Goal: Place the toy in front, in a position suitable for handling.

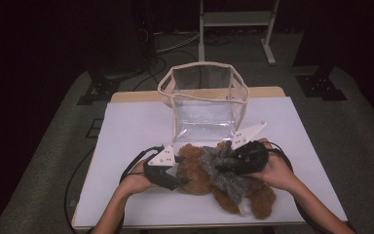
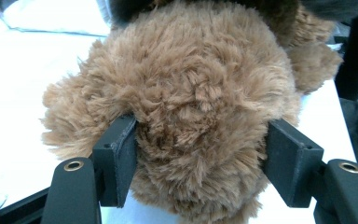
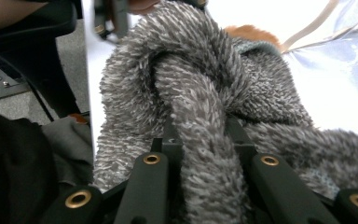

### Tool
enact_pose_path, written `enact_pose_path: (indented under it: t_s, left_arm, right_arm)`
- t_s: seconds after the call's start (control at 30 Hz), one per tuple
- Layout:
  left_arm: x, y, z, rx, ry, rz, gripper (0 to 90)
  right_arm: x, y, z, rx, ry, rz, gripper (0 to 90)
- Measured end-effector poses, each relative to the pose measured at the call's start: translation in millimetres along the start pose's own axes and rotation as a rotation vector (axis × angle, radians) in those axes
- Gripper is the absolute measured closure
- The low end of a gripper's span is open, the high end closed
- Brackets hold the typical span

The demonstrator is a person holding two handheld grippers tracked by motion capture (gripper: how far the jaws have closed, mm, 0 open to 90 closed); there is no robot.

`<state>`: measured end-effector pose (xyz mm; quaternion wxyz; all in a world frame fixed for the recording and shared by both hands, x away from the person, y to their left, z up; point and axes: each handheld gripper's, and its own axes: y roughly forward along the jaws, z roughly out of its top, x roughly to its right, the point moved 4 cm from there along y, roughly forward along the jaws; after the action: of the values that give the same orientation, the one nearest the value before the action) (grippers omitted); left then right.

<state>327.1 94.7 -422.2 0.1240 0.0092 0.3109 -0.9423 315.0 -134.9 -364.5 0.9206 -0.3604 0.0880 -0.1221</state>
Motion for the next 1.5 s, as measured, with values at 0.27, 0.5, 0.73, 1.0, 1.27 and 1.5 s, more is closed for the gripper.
enact_pose_path:
  t_s: [0.27, 0.5, 0.73, 1.0, 1.27, 1.5]
  left_arm:
    - [-3.7, -3.9, -1.6, -0.002, -0.009, 0.027, 22.7]
    - [-8.2, 0.4, -2.4, -0.011, 0.007, 0.072, 31.7]
    - [-9.8, 1.2, 0.6, -0.008, -0.001, 0.085, 43.8]
    - [-9.2, 0.6, -0.2, -0.013, -0.019, 0.078, 41.9]
    - [-7.2, -2.0, -1.5, -0.02, -0.014, 0.043, 40.4]
    - [-10.2, -12.8, 1.0, 0.002, -0.026, 0.017, 34.0]
  right_arm:
    - [18.5, 15.2, -9.2, -0.048, -0.013, -0.087, 74.7]
    - [52.5, 19.2, 2.2, -0.051, 0.028, -0.138, 74.6]
    - [45.5, 24.6, 11.9, -0.011, 0.036, -0.084, 74.6]
    - [12.1, 27.0, 11.9, -0.03, -0.04, -0.025, 74.6]
    - [54.1, -14.3, -9.4, -0.014, 0.093, -0.131, 74.1]
    - [62.1, -5.5, -24.2, -0.012, 0.154, -0.041, 73.9]
